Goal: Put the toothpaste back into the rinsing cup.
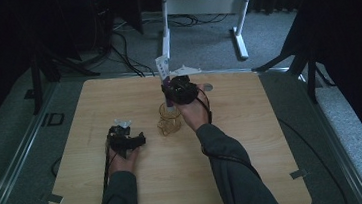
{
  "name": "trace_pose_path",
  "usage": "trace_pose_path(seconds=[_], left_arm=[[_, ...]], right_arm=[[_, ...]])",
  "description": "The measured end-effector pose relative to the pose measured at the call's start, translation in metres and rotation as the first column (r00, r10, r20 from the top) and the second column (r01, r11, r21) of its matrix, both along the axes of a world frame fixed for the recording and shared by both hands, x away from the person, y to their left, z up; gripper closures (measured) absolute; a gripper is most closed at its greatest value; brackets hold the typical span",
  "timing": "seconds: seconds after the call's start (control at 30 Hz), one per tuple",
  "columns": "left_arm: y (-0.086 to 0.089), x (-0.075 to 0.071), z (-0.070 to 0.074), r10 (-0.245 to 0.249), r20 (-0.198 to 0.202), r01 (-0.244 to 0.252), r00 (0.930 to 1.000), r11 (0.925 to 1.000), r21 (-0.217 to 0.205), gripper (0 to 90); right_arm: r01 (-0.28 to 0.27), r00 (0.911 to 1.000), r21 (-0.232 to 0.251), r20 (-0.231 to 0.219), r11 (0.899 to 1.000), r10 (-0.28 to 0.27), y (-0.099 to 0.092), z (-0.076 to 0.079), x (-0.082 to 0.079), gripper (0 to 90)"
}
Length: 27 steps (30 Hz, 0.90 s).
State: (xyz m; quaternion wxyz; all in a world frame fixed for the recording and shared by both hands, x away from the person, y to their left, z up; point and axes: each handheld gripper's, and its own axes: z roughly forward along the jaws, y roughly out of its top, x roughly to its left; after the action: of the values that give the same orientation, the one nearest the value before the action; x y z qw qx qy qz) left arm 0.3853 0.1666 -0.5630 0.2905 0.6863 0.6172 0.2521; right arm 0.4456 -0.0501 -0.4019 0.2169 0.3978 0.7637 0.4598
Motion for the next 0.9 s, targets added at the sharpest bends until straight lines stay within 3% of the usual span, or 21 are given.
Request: trace_pose_path(seconds=[0.3,0.9], left_arm=[[0.000,0.000,0.000,0.000,0.000,0.000,1.0000,1.0000,0.000,15.5],[0.000,0.000,0.000,0.000,0.001,0.000,1.0000,1.0000,0.001,15.5]], right_arm=[[-0.012,0.9999,-0.014,-0.002,1.000,0.012,0.001,-0.001,0.000,69.2],[-0.019,0.9995,-0.078,-0.028,0.997,0.016,0.001,-0.021,-0.002,68.6]])
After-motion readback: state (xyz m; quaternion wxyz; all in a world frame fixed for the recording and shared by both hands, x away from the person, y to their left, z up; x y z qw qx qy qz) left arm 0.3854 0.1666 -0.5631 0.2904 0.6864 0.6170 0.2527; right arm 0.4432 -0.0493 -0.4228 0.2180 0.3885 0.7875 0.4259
